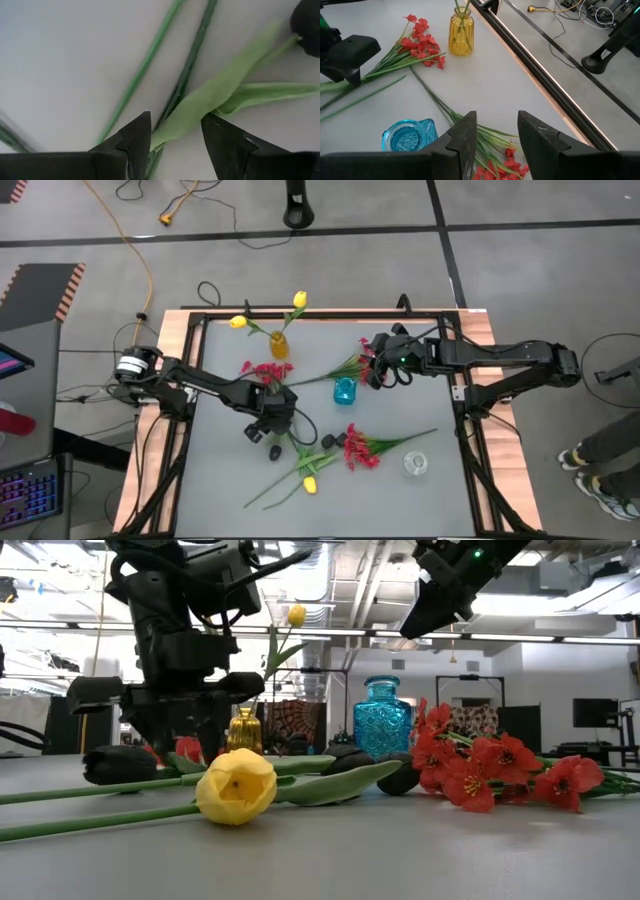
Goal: Sort flowers into vase by color
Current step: Put the left black flower into the blue vase
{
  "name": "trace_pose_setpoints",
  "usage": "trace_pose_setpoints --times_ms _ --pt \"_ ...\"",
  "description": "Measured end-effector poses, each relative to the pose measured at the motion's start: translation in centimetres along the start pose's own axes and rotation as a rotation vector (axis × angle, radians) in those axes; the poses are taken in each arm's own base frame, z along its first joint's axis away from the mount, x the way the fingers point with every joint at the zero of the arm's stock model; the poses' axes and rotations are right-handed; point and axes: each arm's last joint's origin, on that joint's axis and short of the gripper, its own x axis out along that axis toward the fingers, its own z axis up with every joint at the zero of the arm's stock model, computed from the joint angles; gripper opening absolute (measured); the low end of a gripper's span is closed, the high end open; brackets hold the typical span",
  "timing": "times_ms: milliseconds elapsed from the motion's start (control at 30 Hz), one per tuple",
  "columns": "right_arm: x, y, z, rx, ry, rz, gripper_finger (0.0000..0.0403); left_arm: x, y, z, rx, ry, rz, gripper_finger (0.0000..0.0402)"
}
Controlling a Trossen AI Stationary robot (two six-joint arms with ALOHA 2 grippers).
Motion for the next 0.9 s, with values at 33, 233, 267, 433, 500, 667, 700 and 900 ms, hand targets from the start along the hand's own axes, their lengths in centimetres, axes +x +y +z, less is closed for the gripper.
trace_pose_setpoints --times_ms 33,233,267,433,500,667,700,900 --pt "0.00 0.00 0.00 0.000 0.000 0.000 0.0168 0.02 -0.08 -0.05 0.001 0.006 -0.006 0.0164" --pt "0.00 0.00 -0.01 0.000 0.001 0.000 0.0168 0.01 -0.12 -0.10 -0.034 0.011 -0.010 0.0146" --pt "0.00 0.00 -0.01 -0.001 0.001 0.000 0.0168 0.01 -0.12 -0.10 -0.038 0.012 -0.010 0.0138" --pt "0.00 0.00 -0.01 -0.001 0.001 0.000 0.0168 0.02 -0.13 -0.11 -0.069 0.013 -0.010 0.0090" --pt "0.00 0.00 -0.01 -0.001 0.001 0.000 0.0168 0.02 -0.13 -0.11 -0.083 0.013 -0.010 0.0073" --pt "0.00 0.00 -0.01 -0.001 0.001 0.000 0.0168 0.02 -0.13 -0.11 -0.089 0.013 -0.010 0.0035" --pt "0.00 0.00 -0.01 -0.001 0.001 0.000 0.0168 0.02 -0.13 -0.11 -0.089 0.012 -0.010 0.0027" --pt "0.00 0.00 -0.01 -0.001 0.001 0.000 0.0168 0.02 -0.13 -0.11 -0.090 0.012 -0.010 0.0005"
